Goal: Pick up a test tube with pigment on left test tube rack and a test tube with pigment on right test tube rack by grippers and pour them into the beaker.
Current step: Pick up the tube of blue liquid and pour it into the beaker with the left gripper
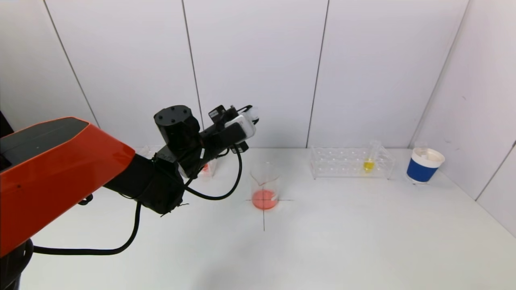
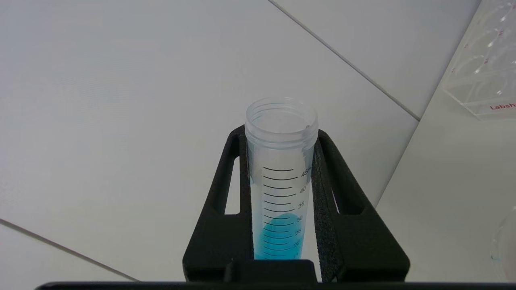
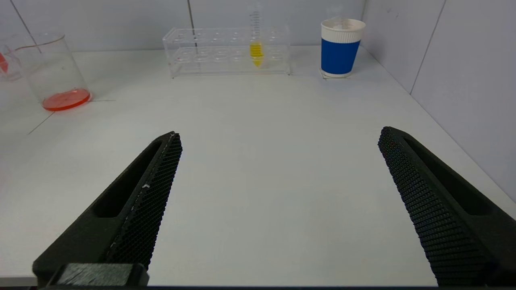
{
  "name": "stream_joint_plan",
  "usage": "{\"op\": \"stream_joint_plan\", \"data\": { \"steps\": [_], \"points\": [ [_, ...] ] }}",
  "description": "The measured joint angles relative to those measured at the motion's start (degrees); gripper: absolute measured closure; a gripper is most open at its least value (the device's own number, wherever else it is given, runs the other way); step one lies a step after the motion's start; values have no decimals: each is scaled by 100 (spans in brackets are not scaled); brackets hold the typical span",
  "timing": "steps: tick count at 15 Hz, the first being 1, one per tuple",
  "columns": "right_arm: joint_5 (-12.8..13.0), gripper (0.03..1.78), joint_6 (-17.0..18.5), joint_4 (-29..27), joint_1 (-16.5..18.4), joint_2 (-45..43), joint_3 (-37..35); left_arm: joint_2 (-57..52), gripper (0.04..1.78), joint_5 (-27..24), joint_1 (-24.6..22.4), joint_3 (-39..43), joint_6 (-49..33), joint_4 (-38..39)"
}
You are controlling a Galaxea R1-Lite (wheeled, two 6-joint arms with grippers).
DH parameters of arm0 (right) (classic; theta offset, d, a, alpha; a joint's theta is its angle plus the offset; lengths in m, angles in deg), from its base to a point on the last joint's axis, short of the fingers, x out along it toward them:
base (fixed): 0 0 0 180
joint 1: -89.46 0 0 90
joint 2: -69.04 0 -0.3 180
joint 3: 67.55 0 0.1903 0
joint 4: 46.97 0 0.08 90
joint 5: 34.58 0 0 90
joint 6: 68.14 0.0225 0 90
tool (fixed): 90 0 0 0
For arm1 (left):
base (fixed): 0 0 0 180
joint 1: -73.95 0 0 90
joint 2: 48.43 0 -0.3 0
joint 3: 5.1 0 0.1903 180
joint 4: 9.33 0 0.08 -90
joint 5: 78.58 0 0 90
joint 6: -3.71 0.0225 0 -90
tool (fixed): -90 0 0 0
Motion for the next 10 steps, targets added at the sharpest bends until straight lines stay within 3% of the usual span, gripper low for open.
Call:
{"op": "stream_joint_plan", "data": {
  "steps": [10],
  "points": [
    [0, 4, -1, 0, 2, 0, 0, 165, 138, -325, -33, 88, 407, 126]
  ]
}}
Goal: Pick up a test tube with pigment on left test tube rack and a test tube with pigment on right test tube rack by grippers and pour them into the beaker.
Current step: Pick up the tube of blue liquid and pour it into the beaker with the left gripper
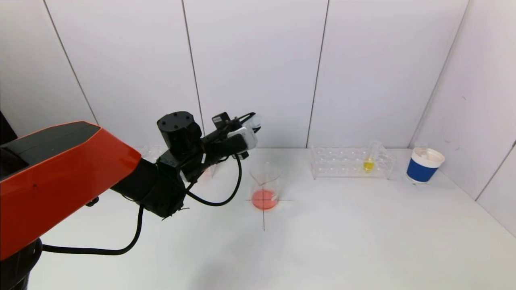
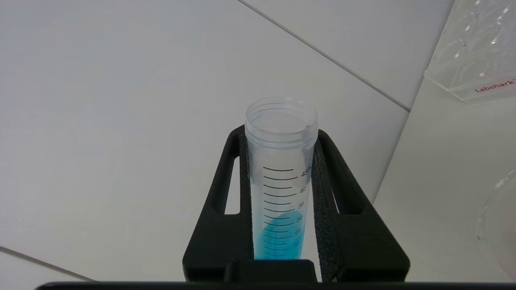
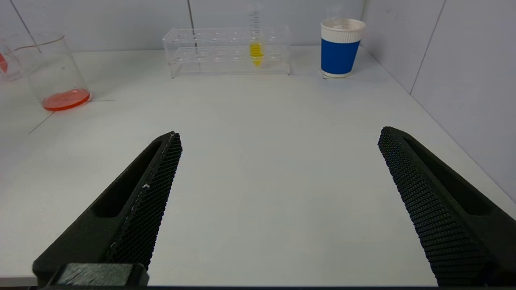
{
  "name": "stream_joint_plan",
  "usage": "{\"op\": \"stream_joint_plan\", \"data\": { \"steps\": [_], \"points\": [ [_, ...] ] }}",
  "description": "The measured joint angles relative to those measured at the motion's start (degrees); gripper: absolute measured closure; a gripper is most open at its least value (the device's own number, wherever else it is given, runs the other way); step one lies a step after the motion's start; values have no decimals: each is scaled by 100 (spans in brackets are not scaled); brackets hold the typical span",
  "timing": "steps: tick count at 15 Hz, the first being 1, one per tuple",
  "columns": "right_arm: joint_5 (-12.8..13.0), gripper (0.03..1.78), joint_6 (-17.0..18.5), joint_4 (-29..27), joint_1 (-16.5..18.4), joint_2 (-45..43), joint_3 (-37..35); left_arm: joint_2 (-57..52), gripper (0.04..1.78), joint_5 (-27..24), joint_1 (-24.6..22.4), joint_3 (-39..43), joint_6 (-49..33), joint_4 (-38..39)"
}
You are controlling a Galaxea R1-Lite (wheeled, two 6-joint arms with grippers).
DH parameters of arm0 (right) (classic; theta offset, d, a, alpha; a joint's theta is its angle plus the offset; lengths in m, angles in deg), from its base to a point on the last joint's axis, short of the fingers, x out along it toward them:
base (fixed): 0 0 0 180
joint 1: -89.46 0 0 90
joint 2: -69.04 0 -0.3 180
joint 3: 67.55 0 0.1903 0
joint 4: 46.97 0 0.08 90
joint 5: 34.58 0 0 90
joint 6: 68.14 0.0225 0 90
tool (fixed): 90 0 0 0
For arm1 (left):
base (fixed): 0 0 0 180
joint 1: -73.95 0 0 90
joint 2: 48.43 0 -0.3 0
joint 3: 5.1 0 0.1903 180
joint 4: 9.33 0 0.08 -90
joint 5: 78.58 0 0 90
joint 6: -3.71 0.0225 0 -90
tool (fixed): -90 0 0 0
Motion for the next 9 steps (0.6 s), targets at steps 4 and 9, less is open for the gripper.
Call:
{"op": "stream_joint_plan", "data": {
  "steps": [4, 9],
  "points": [
    [0, 4, 0, -2, 0, 0, 0, 89, 138, -85, 7, 0, 190, 23],
    [-2, 4, 0, 0, 0, 0, 0, 182, 138, -251, 21, 146, 389, 243]
  ]
}}
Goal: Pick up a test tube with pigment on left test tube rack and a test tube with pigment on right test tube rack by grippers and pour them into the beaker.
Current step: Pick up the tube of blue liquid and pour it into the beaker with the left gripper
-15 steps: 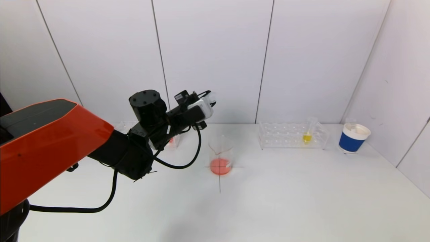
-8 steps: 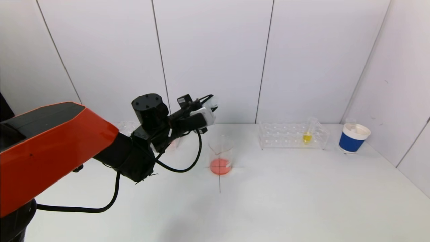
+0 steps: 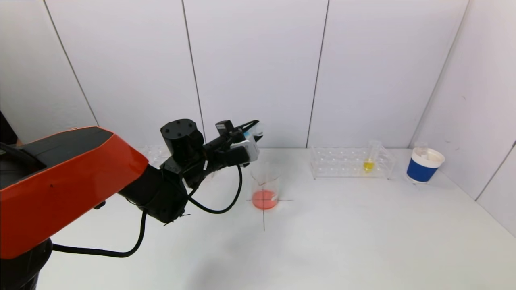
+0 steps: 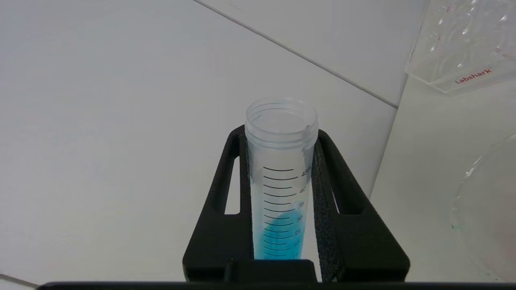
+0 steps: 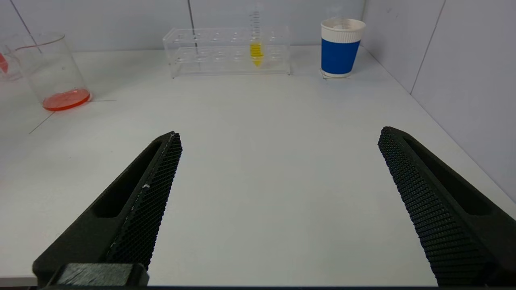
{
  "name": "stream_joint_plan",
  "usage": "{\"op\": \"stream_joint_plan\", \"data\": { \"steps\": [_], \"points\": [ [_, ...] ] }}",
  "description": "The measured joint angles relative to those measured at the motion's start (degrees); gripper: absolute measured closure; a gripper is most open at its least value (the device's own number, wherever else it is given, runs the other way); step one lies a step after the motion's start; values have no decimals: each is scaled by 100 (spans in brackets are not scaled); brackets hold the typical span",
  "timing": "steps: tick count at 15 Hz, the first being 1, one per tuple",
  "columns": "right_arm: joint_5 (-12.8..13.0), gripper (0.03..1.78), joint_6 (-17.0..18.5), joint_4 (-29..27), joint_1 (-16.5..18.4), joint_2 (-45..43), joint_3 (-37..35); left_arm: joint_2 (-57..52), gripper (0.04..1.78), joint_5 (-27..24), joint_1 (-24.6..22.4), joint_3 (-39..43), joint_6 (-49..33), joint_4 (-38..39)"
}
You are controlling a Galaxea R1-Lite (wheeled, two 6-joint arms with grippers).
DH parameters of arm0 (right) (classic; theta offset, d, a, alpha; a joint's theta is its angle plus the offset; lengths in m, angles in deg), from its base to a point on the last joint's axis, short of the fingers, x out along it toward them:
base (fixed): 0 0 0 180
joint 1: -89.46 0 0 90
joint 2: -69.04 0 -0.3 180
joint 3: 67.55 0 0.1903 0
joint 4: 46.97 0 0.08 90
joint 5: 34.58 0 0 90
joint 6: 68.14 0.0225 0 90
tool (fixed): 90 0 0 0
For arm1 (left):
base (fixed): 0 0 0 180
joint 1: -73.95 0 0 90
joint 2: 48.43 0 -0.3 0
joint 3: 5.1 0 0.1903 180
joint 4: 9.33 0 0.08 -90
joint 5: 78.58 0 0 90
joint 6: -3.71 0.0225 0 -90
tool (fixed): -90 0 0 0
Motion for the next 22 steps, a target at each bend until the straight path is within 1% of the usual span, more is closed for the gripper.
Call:
{"op": "stream_joint_plan", "data": {
  "steps": [6, 10, 13, 19, 22],
  "points": [
    [2, 4, 0, 0, 0, 0, 0, 37, 138, -35, 23, 190, 201, 26],
    [2, 4, -2, -2, 0, 0, 0, 61, 138, -156, 20, 218, 207, 144],
    [2, 4, 0, -2, -2, 0, 0, 168, 138, -286, 21, 149, 149, 425],
    [2, 4, 1, 0, -2, 0, 0, 240, 138, -297, -33, 185, 149, 456],
    [2, 4, 1, 0, 0, 0, 0, 238, 138, -388, -71, 232, 151, 530]
  ]
}}
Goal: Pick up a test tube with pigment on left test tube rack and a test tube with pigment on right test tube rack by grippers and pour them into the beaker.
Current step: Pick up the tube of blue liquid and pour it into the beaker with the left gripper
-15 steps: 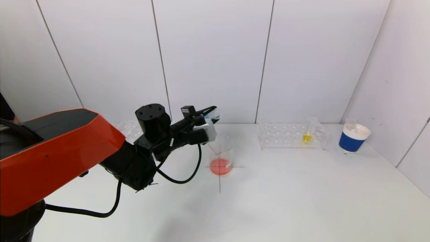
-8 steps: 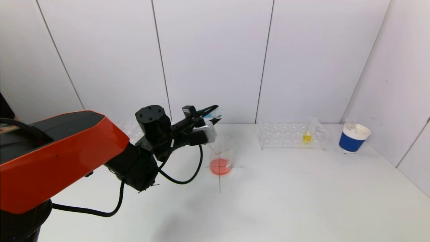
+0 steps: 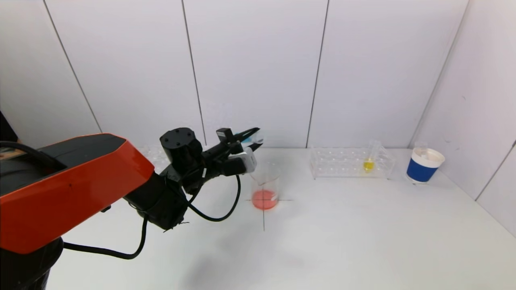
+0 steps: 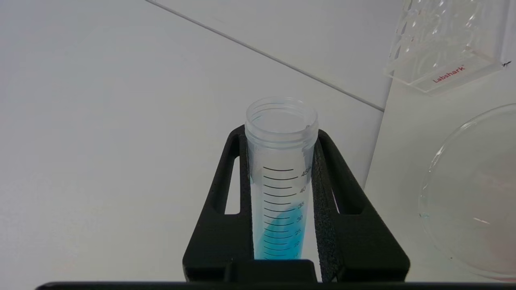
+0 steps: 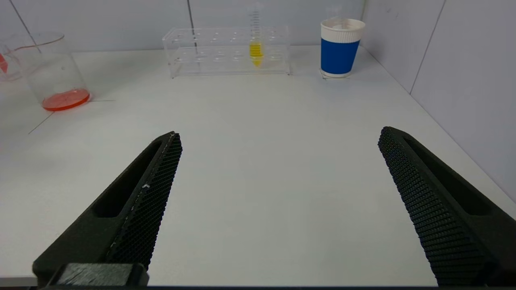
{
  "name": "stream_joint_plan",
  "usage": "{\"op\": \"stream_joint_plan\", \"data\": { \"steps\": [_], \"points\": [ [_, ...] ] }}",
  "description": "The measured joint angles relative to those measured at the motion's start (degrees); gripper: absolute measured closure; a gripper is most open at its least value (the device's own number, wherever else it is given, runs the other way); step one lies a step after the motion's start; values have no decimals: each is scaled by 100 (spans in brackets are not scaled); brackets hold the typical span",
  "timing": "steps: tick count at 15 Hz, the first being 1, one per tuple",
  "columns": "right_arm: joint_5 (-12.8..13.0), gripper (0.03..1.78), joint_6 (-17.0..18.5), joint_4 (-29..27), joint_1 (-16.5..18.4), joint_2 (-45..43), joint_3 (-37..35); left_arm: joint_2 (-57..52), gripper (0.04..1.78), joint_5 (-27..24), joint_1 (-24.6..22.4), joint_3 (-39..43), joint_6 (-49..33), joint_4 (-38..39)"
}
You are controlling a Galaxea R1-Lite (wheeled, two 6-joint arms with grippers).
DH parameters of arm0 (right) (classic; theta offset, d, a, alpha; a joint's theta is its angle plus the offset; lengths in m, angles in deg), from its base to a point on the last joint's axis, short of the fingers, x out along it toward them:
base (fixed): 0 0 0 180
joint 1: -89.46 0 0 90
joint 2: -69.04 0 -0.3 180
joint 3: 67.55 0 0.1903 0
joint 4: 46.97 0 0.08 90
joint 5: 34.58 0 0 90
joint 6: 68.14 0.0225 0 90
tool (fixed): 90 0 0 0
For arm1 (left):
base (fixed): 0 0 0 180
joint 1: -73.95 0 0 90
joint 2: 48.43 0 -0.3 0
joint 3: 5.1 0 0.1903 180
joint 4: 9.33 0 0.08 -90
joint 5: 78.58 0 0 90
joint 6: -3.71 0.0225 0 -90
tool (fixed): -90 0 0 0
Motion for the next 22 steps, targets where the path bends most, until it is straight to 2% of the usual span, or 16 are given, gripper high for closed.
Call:
{"op": "stream_joint_plan", "data": {
  "steps": [12, 22],
  "points": [
    [0, 4, -1, 0, 0, 0, 0, -155, 138, -249, -210, 546, 213, 72],
    [0, 4, -1, 0, 0, 0, 0, -157, 138, -299, -44, 573, 1123, -361]
  ]
}}
